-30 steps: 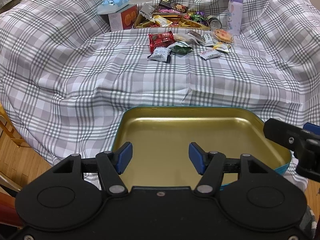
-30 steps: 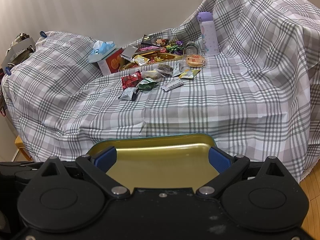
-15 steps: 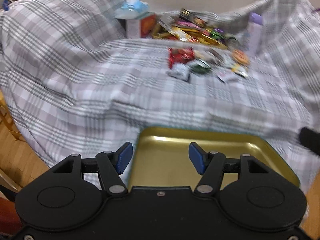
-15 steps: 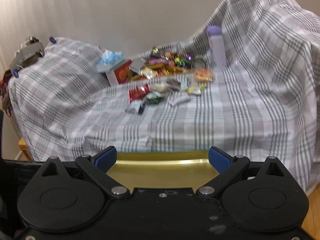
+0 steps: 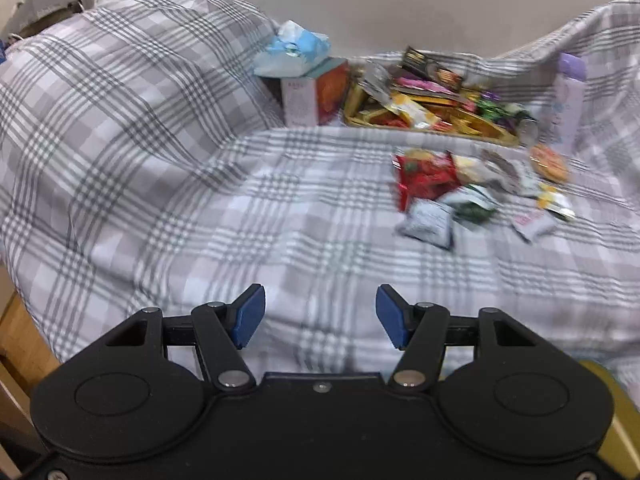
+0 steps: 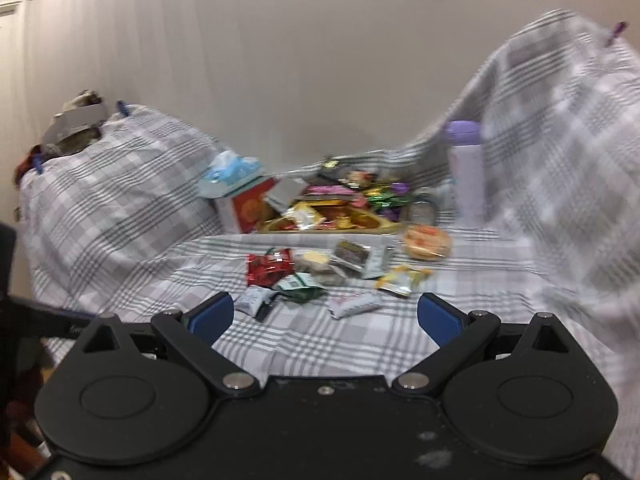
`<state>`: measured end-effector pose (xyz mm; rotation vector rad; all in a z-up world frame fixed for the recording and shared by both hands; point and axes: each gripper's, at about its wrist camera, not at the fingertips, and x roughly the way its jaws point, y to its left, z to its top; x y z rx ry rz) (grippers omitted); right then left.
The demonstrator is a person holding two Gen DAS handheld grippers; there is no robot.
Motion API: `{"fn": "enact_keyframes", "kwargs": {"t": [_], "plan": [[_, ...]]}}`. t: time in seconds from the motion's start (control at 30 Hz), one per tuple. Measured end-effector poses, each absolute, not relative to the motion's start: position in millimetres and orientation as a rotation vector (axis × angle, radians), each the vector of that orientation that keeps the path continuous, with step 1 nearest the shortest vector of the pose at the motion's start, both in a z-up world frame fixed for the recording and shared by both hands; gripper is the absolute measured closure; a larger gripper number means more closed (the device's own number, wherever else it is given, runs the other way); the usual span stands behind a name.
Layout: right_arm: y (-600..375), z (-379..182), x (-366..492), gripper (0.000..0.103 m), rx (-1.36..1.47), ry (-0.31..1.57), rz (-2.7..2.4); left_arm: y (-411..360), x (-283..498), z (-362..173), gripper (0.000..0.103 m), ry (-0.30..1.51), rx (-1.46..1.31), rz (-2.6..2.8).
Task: Organize snacks
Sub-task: 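Move both tools forward toward the snack pile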
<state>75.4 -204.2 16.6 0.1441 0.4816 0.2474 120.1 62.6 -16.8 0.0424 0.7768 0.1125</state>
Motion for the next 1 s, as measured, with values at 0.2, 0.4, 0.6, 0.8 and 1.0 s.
{"fn": "enact_keyframes", "kwargs": {"t": [0.2,0.4,0.6,0.8,1.0], "plan": [[-222,-14,110,0.000,0.187,0.504,0.282,72,143,-41,0.039,0.785,0.031,0.137],[-234,-50,123,0.000,0.235,0.572,0.280,70,145,-57,0.039,0.793,0.002,0.123],[-233,-79,120,0.000,0.279,0.625,0.276,71,143,-69,0.039,0.806,-0.027,0.144],[-239,-84,119,0.000,0.313,0.632,0.265,67,141,-88,0.042,0.850,-0.022,0.144],[-241,-92,111,0.000,0.333,0.666,0.268,64,115,-75,0.042,0.673,-0.011,0.213]]}}
